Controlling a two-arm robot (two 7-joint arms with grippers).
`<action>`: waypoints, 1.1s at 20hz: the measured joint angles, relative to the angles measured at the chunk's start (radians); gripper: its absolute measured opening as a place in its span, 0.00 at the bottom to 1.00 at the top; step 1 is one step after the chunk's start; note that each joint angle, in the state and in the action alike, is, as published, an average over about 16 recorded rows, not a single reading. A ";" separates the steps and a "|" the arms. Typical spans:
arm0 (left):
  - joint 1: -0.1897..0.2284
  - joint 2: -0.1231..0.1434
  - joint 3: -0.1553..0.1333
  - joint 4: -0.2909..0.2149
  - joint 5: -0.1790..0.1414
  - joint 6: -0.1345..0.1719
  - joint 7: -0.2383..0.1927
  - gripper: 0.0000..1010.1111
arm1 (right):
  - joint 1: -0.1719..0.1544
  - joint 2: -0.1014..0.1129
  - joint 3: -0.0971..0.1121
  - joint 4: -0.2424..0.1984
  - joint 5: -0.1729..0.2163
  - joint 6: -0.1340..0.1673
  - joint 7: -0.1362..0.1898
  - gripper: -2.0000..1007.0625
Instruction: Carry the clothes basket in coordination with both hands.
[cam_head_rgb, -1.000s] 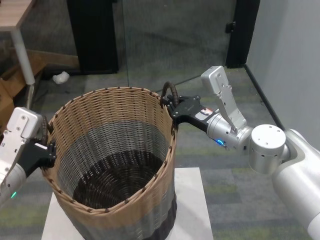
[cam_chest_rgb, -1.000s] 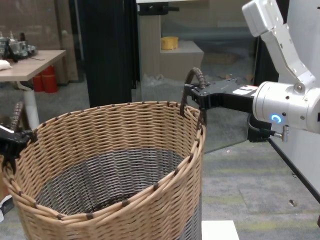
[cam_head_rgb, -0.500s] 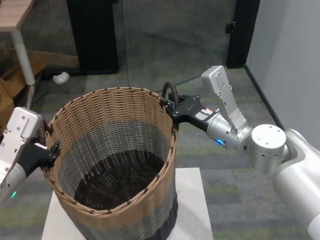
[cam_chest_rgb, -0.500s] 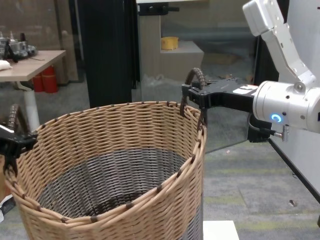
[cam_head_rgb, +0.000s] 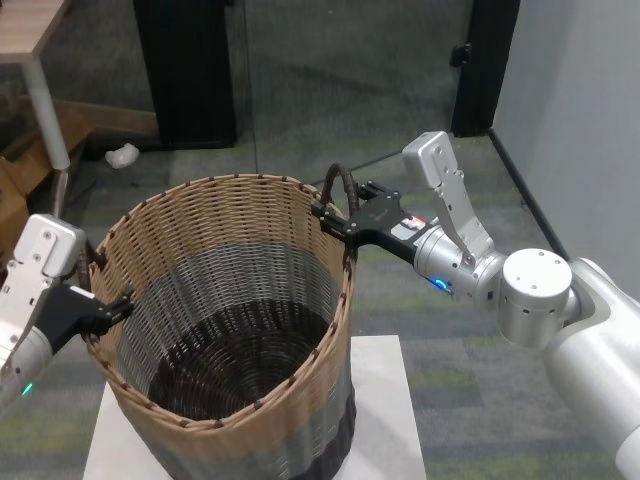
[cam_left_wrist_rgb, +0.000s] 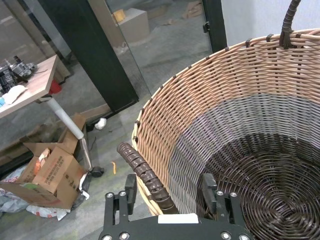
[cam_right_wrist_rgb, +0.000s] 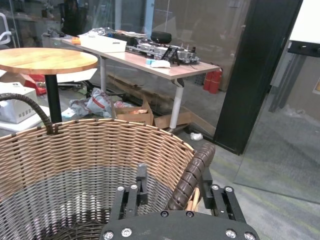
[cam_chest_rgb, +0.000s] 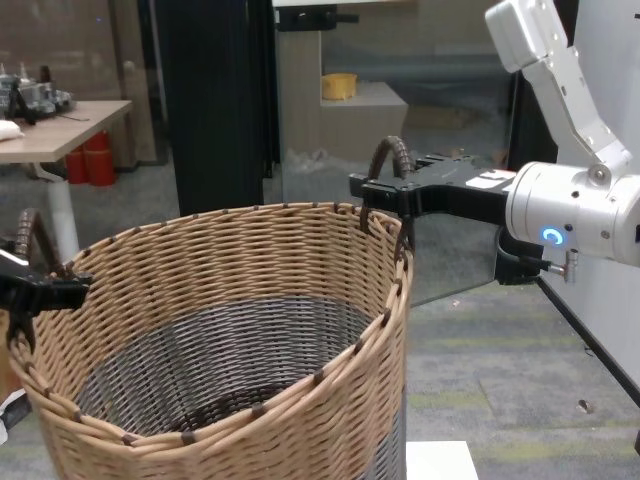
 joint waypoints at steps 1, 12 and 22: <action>0.000 0.000 0.000 0.000 0.000 0.000 0.000 0.84 | 0.000 0.000 0.000 0.000 0.000 0.000 0.000 0.63; 0.002 -0.004 -0.005 -0.004 0.001 0.004 0.004 0.99 | 0.000 0.002 -0.001 -0.003 -0.003 0.001 0.001 0.94; 0.011 -0.029 -0.033 -0.051 0.010 0.036 0.018 0.99 | 0.000 0.023 0.001 -0.042 -0.012 0.023 0.004 0.99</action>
